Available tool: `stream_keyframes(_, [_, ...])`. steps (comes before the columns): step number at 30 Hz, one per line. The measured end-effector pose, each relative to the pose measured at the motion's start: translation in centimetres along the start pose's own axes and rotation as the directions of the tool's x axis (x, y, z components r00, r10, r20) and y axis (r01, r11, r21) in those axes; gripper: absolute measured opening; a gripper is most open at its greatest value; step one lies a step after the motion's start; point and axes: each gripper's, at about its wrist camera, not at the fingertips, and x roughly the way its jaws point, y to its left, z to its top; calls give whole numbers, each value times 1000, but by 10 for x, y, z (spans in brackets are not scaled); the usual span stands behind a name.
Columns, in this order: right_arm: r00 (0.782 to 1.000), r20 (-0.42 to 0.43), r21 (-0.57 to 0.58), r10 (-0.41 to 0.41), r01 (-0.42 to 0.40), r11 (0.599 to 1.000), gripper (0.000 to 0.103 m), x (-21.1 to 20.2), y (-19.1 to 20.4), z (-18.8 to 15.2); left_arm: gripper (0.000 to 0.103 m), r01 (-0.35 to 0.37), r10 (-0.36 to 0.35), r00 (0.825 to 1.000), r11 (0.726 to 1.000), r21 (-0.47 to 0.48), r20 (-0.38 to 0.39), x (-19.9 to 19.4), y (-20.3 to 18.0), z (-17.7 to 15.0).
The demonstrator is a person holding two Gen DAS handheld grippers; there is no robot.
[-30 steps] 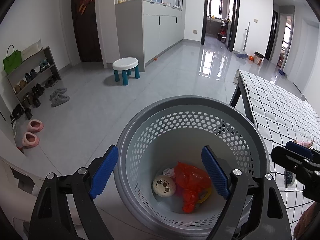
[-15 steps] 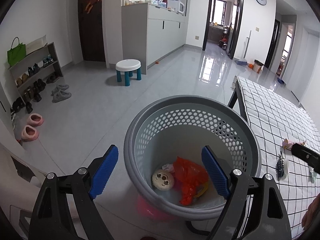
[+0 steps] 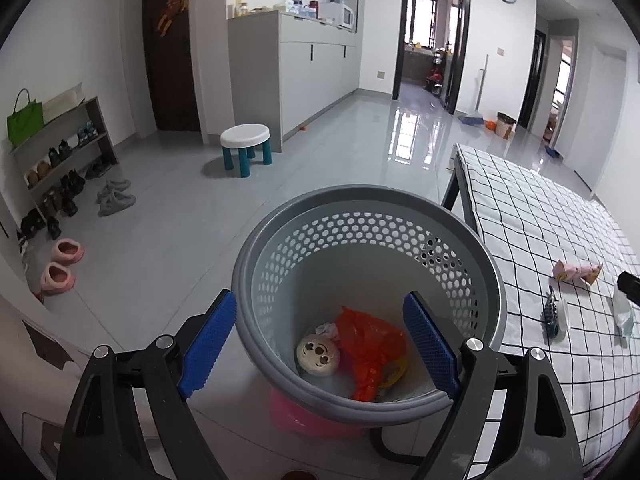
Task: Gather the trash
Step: 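Move both tools back over the mattress toward the white cup and grey fish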
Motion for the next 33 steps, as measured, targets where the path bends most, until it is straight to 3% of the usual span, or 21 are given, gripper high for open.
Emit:
stream_keyframes(14, [999,-35,40,-34,35,999,72,-2,-43,-9,84,44,-44,999,997,59,0,0,-37,-2])
stream_keyframes(23, [995,-99,-47,-14,10,999,72,21,-20,-17,84,98,-99,995,990,100,4,0,-65,-4])
stream_keyframes(33, [986,-163,-110,-15,-3,994,72,53,1,-20,84,116,-115,993,988,103,-17,6,-71,-2])
